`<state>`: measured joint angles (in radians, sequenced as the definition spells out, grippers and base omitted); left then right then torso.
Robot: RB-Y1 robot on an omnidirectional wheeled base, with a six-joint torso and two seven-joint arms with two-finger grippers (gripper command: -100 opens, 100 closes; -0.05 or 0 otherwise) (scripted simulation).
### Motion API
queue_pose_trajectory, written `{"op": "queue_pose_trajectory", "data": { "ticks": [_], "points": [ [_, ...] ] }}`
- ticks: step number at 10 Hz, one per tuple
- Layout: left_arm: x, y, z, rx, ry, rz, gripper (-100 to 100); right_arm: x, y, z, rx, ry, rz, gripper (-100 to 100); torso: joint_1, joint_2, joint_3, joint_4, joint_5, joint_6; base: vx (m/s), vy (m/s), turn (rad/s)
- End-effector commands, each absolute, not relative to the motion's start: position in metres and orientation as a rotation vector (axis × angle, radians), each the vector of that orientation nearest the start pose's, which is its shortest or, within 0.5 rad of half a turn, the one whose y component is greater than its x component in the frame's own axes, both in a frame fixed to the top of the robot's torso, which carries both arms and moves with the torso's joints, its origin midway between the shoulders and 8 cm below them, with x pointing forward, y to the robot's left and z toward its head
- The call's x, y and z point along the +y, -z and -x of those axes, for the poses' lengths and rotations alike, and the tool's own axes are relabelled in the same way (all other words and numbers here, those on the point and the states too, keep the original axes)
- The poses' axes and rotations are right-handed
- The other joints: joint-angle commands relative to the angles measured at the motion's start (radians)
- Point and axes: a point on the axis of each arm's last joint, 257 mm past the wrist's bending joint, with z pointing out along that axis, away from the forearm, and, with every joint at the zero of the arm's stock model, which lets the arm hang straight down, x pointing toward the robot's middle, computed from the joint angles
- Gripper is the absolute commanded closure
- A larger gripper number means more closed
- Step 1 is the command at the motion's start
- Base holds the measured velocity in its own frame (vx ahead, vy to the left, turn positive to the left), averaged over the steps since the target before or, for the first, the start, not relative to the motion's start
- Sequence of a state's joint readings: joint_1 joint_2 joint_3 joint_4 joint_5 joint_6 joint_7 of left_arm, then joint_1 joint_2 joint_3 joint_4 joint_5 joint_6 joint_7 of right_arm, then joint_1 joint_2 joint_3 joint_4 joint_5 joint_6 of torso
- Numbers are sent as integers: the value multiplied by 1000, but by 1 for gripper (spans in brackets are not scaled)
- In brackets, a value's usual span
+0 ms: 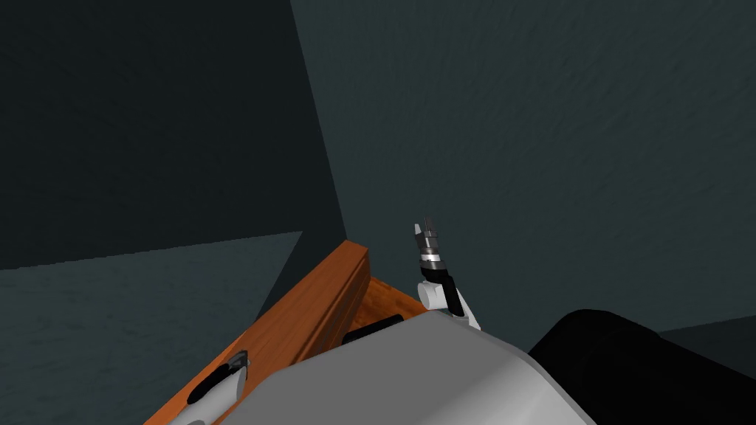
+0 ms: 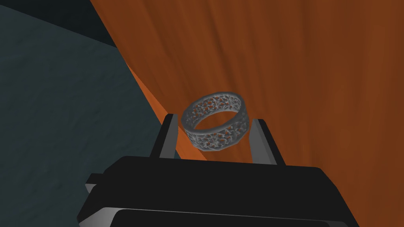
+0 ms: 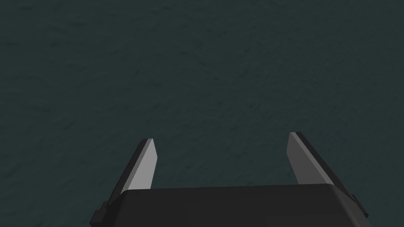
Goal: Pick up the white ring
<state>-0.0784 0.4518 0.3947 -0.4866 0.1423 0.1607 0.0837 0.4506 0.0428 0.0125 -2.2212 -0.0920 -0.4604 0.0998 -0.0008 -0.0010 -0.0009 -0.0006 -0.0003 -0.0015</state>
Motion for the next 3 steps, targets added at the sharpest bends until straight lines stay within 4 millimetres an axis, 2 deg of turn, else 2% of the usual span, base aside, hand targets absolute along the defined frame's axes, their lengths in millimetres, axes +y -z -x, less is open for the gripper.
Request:
{"op": "queue_pose_trajectory", "data": {
  "ticks": [1, 2, 3],
  "points": [
    [607, 552, -262, 1251, 126, 2135, 100, -287, -6, -364, 586, -1287, -754, 0, 0, 0, 0, 0, 0, 0, 16, -39, 152],
    [609, 553, -256, 1239, 122, 2139, 100, -287, -6, -364, 586, -1287, -754, 0, 0, 0, 0, 0, 0, 1, 5, -18, 24],
    [609, 553, -257, 1242, 122, 2139, 0, -287, -6, -364, 586, -1287, -754, 0, 1, 0, 0, 0, 0, 1, 0, 0, 0]
  ]
}}
